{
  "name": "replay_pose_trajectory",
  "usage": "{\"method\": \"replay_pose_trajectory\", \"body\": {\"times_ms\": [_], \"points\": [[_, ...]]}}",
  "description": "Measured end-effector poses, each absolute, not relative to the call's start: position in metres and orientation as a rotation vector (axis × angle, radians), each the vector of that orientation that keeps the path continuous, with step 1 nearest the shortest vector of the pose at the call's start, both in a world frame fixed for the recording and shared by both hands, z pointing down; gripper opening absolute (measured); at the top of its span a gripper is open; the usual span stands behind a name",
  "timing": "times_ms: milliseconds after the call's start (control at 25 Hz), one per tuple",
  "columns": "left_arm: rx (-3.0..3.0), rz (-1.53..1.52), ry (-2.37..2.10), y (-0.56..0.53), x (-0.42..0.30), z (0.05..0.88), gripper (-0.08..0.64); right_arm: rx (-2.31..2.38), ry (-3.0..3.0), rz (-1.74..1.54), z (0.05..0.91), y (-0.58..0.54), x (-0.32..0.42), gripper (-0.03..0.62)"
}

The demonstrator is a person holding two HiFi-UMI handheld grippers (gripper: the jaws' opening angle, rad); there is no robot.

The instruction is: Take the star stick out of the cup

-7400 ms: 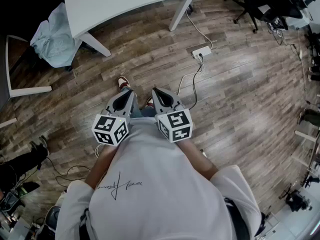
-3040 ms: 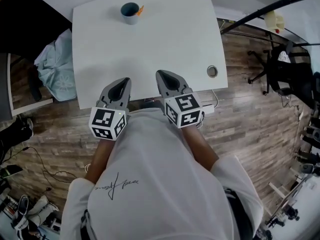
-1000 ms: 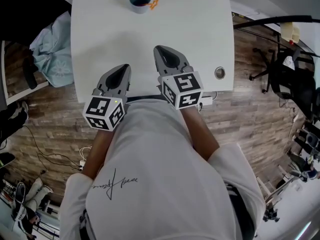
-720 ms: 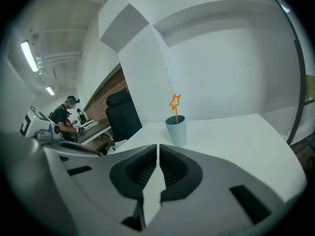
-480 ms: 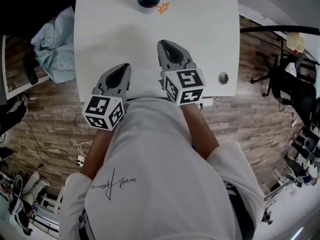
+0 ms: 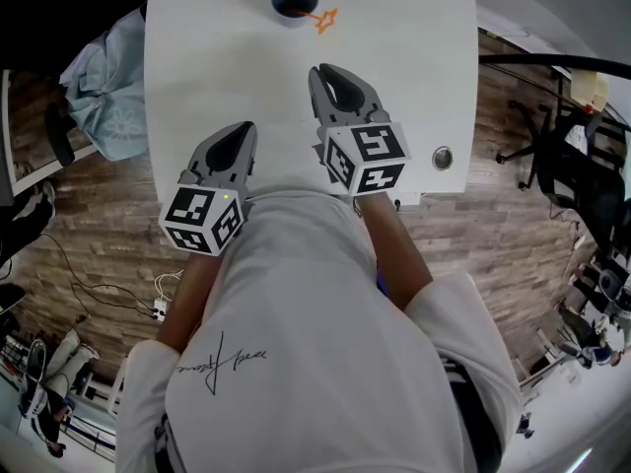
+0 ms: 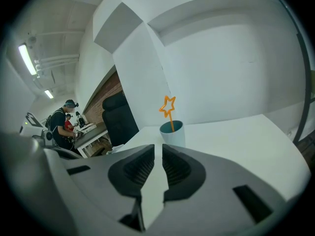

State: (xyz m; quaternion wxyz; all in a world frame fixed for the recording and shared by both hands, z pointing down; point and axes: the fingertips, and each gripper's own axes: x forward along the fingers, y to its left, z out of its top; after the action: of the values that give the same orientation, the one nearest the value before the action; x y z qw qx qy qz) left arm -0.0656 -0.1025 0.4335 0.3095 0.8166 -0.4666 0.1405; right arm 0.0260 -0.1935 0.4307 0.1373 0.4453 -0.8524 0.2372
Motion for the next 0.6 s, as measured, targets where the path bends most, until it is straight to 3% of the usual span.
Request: {"method": "replay_pose_trajectory", "body": {"times_ms": [600], "points": [[2.109, 0.385, -1.246, -0.116, -0.072, 0.442, 0.008, 1.304, -2.483, 0.660, 0.433, -0.232, 0.025, 0.064]]}}
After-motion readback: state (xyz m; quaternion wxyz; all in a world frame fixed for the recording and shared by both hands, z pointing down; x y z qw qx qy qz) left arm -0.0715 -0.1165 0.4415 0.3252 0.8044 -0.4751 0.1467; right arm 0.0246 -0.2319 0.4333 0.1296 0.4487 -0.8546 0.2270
